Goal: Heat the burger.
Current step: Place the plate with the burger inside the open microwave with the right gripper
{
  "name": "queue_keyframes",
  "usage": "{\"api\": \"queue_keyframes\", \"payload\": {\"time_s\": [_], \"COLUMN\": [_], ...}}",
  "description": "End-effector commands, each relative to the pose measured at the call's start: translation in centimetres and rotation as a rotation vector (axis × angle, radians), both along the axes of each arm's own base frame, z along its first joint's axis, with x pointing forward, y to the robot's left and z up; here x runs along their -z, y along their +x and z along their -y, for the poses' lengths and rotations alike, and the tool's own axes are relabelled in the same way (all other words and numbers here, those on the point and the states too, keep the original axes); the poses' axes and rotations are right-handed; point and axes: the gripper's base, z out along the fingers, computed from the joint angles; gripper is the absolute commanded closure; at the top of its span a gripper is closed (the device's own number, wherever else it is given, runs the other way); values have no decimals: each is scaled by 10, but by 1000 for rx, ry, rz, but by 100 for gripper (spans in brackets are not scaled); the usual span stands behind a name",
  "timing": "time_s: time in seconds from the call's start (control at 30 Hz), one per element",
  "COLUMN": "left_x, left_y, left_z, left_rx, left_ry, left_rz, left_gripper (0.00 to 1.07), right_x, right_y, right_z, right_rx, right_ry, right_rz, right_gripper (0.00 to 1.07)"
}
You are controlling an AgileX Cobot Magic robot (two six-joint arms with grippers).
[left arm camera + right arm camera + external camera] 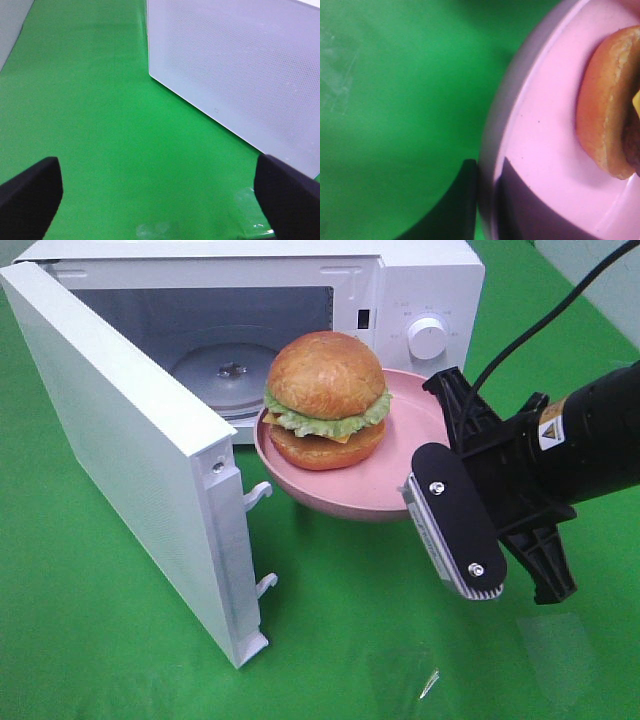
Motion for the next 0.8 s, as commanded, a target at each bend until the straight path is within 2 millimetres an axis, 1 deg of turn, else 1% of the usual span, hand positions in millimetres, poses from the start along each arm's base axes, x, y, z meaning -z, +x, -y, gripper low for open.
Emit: {"api": "queue_keyframes", "payload": {"time_s": [0.03,0.07,0.1,0.27,0.3,0.33,0.37,0.47,0.5,0.53,0.57,0.6,0.8], "left_x": [0,0,0,0,0,0,0,0,0,0,0,0,0], "left_y": [-2,-2,-2,-2,-2,-2,-2,-2,-2,-2,-2,-2,-2], "left_z": [1,1,1,1,1,1,1,1,1,1,1,1,1], "left_rx": [5,5,5,5,5,5,5,5,5,5,5,5,5], "left_ry": [-10,-10,-10,-10,-10,-10,-10,-10,-10,-10,-10,-10,-10], "left_rz": [22,22,22,22,22,22,22,22,22,22,22,22,22], "left_gripper": [9,9,9,9,9,9,9,9,9,9,9,9,9], "right_x": [-12,-12,-10,-6,-6,-6,-5,-4,-3,-3,-4,-4,-2], "right_y": [10,10,14,21,26,26,32,35,43,43,47,47,63], "right_z": [-19,-19,-24,-34,-38,-38,-43,-45,-51,-51,-55,-55,-67], "right_rx": [-40,-40,-52,-63,-63,-63,-63,-63,-64,-64,-64,-64,-64], "right_ry": [63,63,56,49,49,49,47,47,47,47,50,50,55], "right_rz": [101,101,98,88,87,87,85,85,86,86,89,89,96], "right_gripper": [103,103,103,103,103,103,103,103,103,103,103,103,102]}}
